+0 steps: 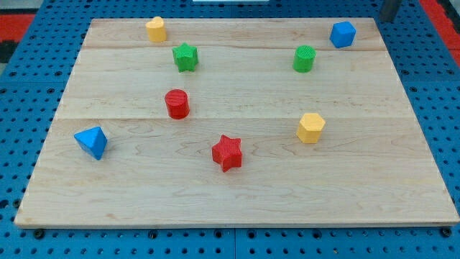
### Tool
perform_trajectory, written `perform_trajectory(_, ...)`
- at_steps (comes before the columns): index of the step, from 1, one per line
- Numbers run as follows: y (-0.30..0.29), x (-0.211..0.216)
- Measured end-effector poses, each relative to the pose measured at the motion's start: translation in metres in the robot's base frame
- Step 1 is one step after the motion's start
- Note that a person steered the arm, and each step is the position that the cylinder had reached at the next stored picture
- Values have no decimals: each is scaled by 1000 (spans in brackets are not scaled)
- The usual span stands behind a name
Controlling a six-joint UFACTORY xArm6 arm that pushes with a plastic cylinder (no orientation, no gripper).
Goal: Move your arm to the top center
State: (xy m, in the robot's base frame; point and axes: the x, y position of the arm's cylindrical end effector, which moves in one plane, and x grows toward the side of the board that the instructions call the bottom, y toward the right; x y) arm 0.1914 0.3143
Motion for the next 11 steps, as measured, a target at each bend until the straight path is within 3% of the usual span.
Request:
perform_trajectory(1,-16,0)
perform_trajectory(5,-173,0)
perform_trajectory(7,-230,1)
perform_trajectory(9,-247,0)
perform_trajectory(11,-323,1)
